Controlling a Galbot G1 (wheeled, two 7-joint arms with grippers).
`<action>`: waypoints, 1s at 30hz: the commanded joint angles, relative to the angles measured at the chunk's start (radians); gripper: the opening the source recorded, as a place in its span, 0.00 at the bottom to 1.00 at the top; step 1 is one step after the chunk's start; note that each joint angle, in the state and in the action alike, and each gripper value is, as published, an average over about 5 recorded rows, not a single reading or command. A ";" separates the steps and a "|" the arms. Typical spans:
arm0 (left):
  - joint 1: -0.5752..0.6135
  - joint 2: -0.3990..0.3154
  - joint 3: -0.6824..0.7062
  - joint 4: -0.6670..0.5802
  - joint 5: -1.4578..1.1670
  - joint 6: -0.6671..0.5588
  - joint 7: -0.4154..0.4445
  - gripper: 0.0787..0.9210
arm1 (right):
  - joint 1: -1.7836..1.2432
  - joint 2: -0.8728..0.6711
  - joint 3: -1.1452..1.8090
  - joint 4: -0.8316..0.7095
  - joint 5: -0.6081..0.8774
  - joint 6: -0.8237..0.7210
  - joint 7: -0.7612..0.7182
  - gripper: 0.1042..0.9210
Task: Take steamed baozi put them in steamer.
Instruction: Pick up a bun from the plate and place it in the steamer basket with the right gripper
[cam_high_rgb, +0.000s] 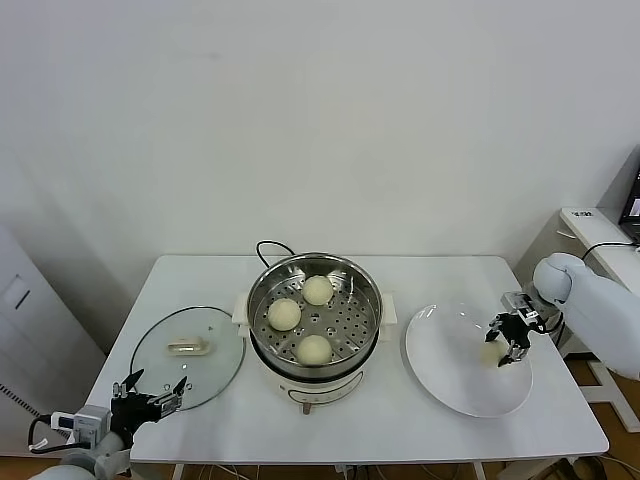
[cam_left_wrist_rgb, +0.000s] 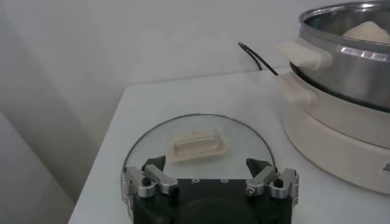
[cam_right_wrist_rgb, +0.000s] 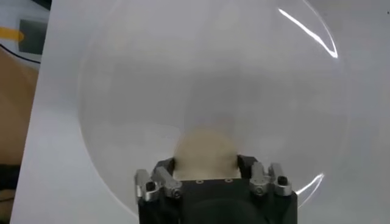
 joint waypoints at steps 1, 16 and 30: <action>0.002 0.000 -0.003 -0.004 0.000 0.002 -0.001 0.88 | 0.003 -0.024 -0.008 0.034 0.000 -0.020 -0.001 0.39; 0.001 0.001 -0.004 0.001 0.011 0.005 -0.005 0.88 | 0.665 -0.129 -0.710 0.347 0.600 -0.326 0.001 0.36; 0.000 0.001 0.000 0.001 0.024 0.001 -0.006 0.88 | 0.965 0.092 -0.962 0.520 1.058 -0.619 0.156 0.37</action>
